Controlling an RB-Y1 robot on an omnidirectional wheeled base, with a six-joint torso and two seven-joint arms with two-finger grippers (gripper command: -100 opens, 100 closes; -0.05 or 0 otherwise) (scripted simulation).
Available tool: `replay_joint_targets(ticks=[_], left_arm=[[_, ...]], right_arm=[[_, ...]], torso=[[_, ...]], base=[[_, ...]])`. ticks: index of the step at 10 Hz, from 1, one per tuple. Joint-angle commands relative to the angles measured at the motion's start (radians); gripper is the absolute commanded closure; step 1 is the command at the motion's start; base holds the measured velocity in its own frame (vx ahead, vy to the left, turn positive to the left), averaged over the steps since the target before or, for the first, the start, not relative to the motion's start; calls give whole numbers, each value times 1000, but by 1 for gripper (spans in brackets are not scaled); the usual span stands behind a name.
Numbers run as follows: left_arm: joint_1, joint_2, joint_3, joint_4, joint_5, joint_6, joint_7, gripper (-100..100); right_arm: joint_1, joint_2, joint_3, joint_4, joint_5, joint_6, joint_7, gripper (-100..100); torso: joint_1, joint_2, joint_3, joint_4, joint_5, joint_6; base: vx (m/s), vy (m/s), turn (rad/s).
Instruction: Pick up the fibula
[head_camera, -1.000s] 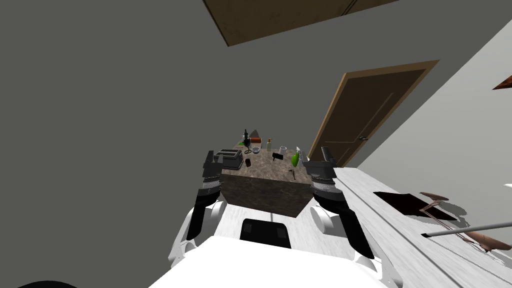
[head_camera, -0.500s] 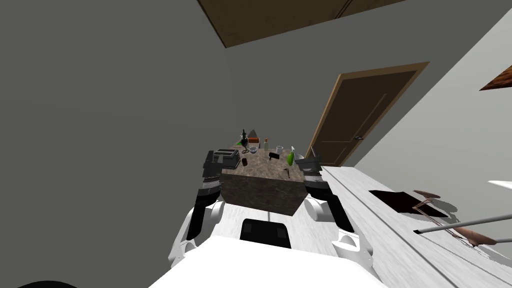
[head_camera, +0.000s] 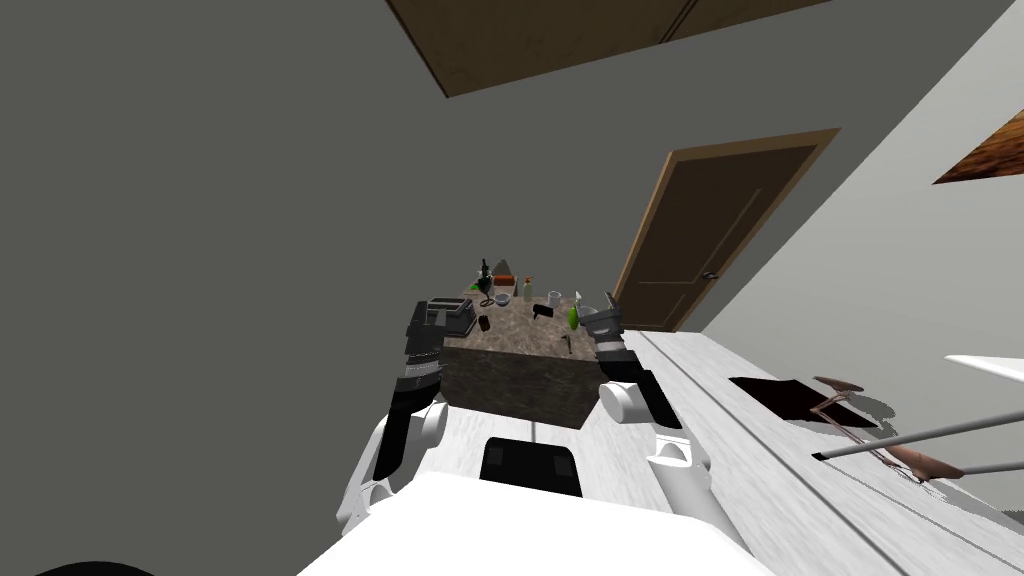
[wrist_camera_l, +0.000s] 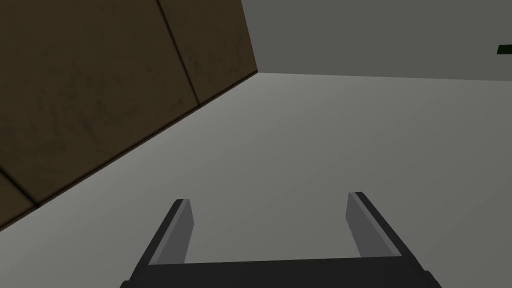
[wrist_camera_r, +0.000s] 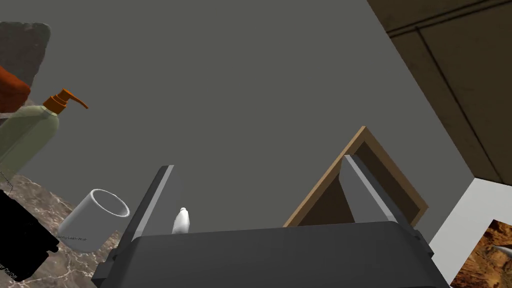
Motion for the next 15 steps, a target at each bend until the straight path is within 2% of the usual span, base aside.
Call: replay_joint_targets(ticks=[1, 2, 3, 4, 5, 6, 7, 8, 9, 10, 11, 12, 13, 14, 15], left_arm=[[0, 0, 0, 0, 0, 0, 0, 0], [0, 0, 0, 0, 0, 0, 0, 0], [0, 0, 0, 0, 0, 0, 0, 0], [0, 0, 0, 0, 0, 0, 0, 0], [0, 0, 0, 0, 0, 0, 0, 0], [0, 0, 0, 0, 0, 0, 0, 0], [0, 0, 0, 0, 0, 0, 0, 0], [0, 0, 0, 0, 0, 0, 0, 0], [0, 0, 0, 0, 0, 0, 0, 0], [0, 0, 0, 0, 0, 0, 0, 0], [0, 0, 0, 0, 0, 0, 0, 0], [0, 0, 0, 0, 0, 0, 0, 0], [0, 0, 0, 0, 0, 0, 0, 0], [0, 0, 0, 0, 0, 0, 0, 0], [0, 0, 0, 0, 0, 0, 0, 0]], right_arm=[[-36, 4, 7, 22, -39, 50, -43, -100], [-36, 4, 7, 22, -39, 68, -43, -100], [-68, 3, 12, 55, -73, 101, -80, -100], [-68, 3, 12, 55, -73, 109, -80, -100], [-100, 3, 17, 89, -107, 144, -116, -100], [-100, 3, 17, 89, -107, 151, -116, -100], [-132, 3, 22, 124, -142, 189, -153, -100], [-132, 3, 22, 124, -142, 194, -153, -100], [-163, 4, 27, 161, -176, 233, -191, -100], [-163, 4, 27, 161, -176, 237, -191, -100], [-194, 4, 31, 198, -210, 270, -229, -100], [-194, 4, 31, 198, -210, 281, -229, -100], [-225, 5, 35, 237, -245, 317, -266, -100], [-225, 5, 35, 237, -245, 324, -266, -100], [-254, 5, 39, 276, -279, 362, -304, -100]], torso=[[0, 0, 0, 0, 0, 0], [0, 0, 0, 0, 0, 0], [2, 0, 0, 0, 0, 0], [2, 0, 0, 0, 1, 0], [3, 0, 0, 0, 1, 0], [2, 0, 0, 0, 1, 0], [2, 0, 0, 0, 1, 0], [2, 0, 0, 0, 1, 0], [3, 0, 0, 0, 1, 0], [2, 0, 0, 0, 0, 0], [2, 0, 0, 0, 1, 0], [2, 0, 0, 0, 1, 0], [3, 0, 0, 0, 1, 0], [3, -1, 0, 0, 1, 0], [3, 0, 0, 0, 1, 0]], base=[[-13, -64, -28], [-12, -43, -7], [-11, -38, -31], [-9, -33, -12], [-5, -41, -38], [-4, -36, -12], [-1, -43, -34], [-4, -35, -16], [-8, -46, -42], [-4, -40, -19], [-3, -41, -48], [2, -29, -17], [-2, -32, -43], [0, -28, -22], [6, -33, -59]])
